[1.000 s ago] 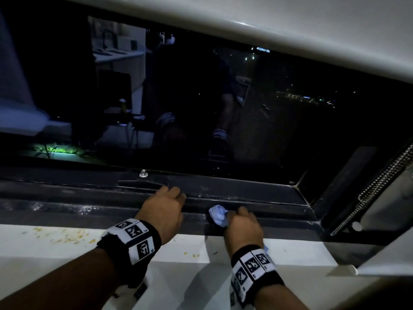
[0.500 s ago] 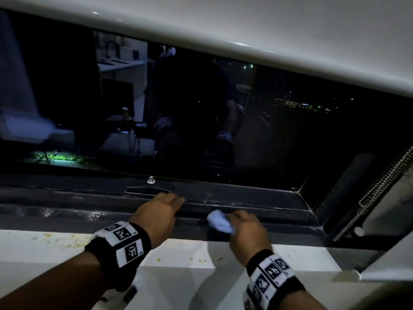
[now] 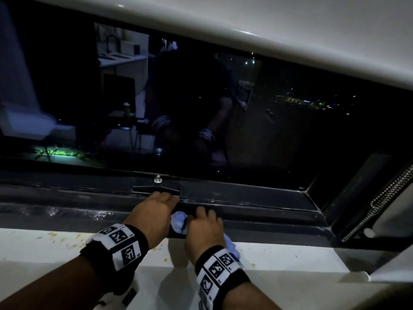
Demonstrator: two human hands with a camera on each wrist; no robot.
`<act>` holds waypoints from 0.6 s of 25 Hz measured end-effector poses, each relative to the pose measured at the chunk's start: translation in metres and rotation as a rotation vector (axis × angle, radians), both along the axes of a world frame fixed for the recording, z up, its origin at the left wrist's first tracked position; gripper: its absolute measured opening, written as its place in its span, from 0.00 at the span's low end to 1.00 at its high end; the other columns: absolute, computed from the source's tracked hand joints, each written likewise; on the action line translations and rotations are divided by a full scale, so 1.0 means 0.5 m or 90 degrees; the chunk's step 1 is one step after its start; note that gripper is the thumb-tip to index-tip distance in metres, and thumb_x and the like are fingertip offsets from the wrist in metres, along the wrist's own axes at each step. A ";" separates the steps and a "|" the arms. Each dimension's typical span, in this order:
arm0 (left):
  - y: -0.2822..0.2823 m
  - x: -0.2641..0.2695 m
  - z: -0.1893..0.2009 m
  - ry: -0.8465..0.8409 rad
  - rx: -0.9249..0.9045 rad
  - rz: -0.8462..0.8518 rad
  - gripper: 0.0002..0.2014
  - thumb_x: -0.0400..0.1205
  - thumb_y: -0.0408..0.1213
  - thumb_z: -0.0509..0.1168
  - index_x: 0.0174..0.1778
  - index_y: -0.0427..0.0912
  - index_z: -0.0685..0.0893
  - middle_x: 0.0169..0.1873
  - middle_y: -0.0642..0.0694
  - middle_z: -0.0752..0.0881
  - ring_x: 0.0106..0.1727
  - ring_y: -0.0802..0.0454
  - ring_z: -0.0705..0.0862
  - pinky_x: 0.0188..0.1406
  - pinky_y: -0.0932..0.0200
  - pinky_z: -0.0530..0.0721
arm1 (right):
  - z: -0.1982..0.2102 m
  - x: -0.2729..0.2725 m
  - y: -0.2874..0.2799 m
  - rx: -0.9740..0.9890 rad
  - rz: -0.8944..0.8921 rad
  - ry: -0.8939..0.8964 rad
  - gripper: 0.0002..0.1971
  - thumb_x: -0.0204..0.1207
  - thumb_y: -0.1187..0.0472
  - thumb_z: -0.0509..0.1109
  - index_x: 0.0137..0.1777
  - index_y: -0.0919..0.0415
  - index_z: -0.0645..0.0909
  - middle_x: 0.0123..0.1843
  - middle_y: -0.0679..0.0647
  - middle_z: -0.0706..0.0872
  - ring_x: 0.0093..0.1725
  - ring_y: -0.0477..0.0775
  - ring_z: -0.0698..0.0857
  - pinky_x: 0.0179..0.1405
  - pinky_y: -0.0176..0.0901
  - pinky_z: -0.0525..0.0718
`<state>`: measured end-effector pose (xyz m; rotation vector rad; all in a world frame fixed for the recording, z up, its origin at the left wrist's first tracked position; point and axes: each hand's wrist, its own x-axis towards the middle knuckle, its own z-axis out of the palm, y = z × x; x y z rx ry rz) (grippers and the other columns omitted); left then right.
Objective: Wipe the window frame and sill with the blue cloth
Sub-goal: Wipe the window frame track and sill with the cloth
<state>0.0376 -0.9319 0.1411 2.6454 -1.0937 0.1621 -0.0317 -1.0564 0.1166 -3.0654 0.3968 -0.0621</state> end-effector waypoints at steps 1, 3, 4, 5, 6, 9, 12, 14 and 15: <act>0.000 0.002 0.001 -0.006 0.013 0.000 0.27 0.77 0.37 0.63 0.74 0.43 0.69 0.69 0.45 0.76 0.67 0.45 0.73 0.66 0.57 0.73 | 0.005 -0.003 -0.004 0.026 0.053 -0.004 0.16 0.73 0.62 0.63 0.61 0.57 0.81 0.63 0.58 0.75 0.61 0.66 0.72 0.59 0.56 0.71; 0.002 -0.001 0.005 -0.011 0.026 0.000 0.27 0.79 0.35 0.60 0.76 0.44 0.65 0.71 0.47 0.73 0.69 0.47 0.70 0.68 0.58 0.70 | 0.018 -0.031 -0.033 0.097 0.178 -0.018 0.14 0.66 0.60 0.67 0.52 0.55 0.86 0.53 0.57 0.83 0.50 0.67 0.80 0.49 0.50 0.80; 0.005 -0.003 0.005 -0.013 0.018 0.000 0.27 0.79 0.33 0.58 0.76 0.45 0.65 0.71 0.48 0.73 0.69 0.47 0.70 0.68 0.58 0.70 | 0.019 -0.049 -0.058 0.112 0.183 -0.036 0.15 0.61 0.60 0.68 0.49 0.54 0.87 0.48 0.54 0.85 0.45 0.66 0.83 0.43 0.46 0.82; 0.008 -0.006 0.006 -0.014 0.006 -0.004 0.27 0.78 0.32 0.57 0.76 0.45 0.65 0.71 0.49 0.73 0.68 0.48 0.70 0.68 0.59 0.70 | 0.020 -0.066 -0.090 0.109 0.143 -0.059 0.16 0.59 0.60 0.68 0.48 0.52 0.87 0.46 0.52 0.86 0.43 0.64 0.84 0.40 0.43 0.83; 0.009 -0.006 0.007 -0.012 -0.006 -0.010 0.27 0.78 0.32 0.57 0.76 0.46 0.66 0.71 0.49 0.74 0.68 0.48 0.70 0.67 0.59 0.71 | 0.028 -0.086 -0.118 0.097 0.074 -0.067 0.18 0.61 0.62 0.67 0.51 0.50 0.86 0.48 0.50 0.86 0.46 0.61 0.85 0.42 0.42 0.83; 0.015 -0.002 0.004 -0.001 -0.028 -0.024 0.27 0.78 0.31 0.58 0.75 0.46 0.68 0.68 0.49 0.76 0.65 0.48 0.72 0.65 0.57 0.74 | 0.030 -0.106 -0.158 -0.027 -0.105 -0.053 0.22 0.73 0.64 0.61 0.66 0.48 0.76 0.62 0.51 0.81 0.62 0.58 0.78 0.58 0.43 0.76; 0.023 0.009 -0.003 -0.001 -0.052 -0.044 0.27 0.75 0.29 0.61 0.73 0.43 0.72 0.66 0.46 0.79 0.63 0.45 0.75 0.63 0.54 0.76 | 0.013 -0.069 -0.099 0.006 -0.132 -0.021 0.21 0.74 0.64 0.61 0.66 0.50 0.77 0.63 0.55 0.78 0.63 0.61 0.76 0.61 0.46 0.74; 0.038 0.015 -0.007 -0.027 -0.059 -0.067 0.27 0.68 0.26 0.68 0.67 0.38 0.79 0.60 0.41 0.84 0.59 0.41 0.81 0.58 0.53 0.82 | -0.002 -0.036 -0.042 0.010 -0.073 -0.065 0.18 0.68 0.65 0.66 0.58 0.54 0.83 0.56 0.58 0.80 0.56 0.66 0.79 0.55 0.52 0.78; 0.046 0.018 -0.011 -0.055 -0.057 -0.072 0.27 0.63 0.25 0.71 0.62 0.36 0.82 0.55 0.40 0.86 0.54 0.39 0.84 0.53 0.51 0.85 | -0.012 -0.021 -0.024 0.003 -0.034 -0.086 0.17 0.66 0.65 0.67 0.55 0.55 0.84 0.54 0.59 0.79 0.55 0.66 0.79 0.53 0.53 0.78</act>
